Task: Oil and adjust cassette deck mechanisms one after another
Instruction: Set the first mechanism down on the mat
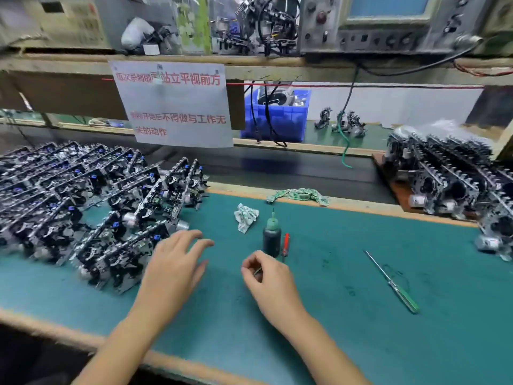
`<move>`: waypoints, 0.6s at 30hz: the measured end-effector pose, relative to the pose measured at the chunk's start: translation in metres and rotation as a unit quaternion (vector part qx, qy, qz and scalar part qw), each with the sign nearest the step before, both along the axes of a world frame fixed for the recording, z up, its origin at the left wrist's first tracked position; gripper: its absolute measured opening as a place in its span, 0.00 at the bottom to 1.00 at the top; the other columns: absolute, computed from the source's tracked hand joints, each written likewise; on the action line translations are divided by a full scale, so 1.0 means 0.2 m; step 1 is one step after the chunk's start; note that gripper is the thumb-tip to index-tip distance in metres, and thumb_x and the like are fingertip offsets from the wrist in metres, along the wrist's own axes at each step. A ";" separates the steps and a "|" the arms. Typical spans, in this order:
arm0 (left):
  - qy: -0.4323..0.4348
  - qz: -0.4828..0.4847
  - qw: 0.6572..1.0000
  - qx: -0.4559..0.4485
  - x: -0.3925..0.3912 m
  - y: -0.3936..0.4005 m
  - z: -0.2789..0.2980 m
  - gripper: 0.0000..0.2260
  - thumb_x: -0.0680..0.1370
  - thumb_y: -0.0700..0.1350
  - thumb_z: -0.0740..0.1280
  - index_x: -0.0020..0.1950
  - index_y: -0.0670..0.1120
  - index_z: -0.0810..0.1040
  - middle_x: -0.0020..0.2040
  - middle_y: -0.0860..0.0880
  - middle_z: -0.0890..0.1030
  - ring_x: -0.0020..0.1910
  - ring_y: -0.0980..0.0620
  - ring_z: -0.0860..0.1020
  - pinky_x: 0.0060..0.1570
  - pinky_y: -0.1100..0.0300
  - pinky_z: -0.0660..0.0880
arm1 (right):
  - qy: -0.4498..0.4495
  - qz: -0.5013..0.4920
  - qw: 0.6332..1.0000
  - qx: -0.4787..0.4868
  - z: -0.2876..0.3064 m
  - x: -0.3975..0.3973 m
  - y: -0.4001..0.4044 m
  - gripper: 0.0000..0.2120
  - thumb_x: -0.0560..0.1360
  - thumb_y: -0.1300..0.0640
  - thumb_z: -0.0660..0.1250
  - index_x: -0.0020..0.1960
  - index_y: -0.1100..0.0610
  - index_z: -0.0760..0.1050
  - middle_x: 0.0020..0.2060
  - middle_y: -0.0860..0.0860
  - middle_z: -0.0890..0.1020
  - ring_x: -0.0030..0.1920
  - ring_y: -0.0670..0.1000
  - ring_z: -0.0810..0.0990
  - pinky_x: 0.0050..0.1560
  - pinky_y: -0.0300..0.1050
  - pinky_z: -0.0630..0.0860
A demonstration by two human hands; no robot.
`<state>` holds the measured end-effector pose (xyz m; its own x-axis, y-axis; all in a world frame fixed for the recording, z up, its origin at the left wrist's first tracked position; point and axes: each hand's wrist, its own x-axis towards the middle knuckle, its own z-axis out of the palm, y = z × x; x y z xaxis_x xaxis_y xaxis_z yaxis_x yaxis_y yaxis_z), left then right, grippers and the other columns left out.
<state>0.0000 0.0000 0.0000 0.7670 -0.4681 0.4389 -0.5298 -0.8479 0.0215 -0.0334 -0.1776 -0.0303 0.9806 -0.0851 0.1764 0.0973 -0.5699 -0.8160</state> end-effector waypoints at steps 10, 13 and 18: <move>0.085 0.184 0.979 0.021 0.12 0.41 0.09 0.26 0.74 0.50 0.71 0.69 0.44 0.71 0.53 0.43 0.82 0.50 0.43 0.80 0.43 0.54 0.74 | -0.090 0.175 0.972 -0.126 0.14 0.31 0.44 0.19 0.76 0.62 0.65 0.66 0.54 0.69 0.61 0.52 0.72 0.60 0.54 0.70 0.57 0.49 0.69; 0.085 0.157 0.984 -0.019 0.12 0.45 0.09 0.23 0.75 0.52 0.69 0.68 0.49 0.72 0.51 0.47 0.83 0.50 0.45 0.80 0.41 0.55 0.70 | -0.171 0.197 0.924 -0.278 0.20 0.39 0.53 0.26 0.76 0.64 0.63 0.72 0.54 0.63 0.68 0.53 0.67 0.66 0.55 0.64 0.61 0.51 0.69; 0.073 0.106 0.992 -0.020 0.06 0.45 0.12 0.21 0.73 0.50 0.73 0.65 0.51 0.77 0.42 0.48 0.84 0.43 0.45 0.81 0.34 0.57 0.64 | -0.157 0.267 0.863 -0.398 0.26 0.44 0.50 0.13 0.77 0.57 0.65 0.61 0.56 0.72 0.56 0.52 0.78 0.59 0.55 0.72 0.54 0.49 0.72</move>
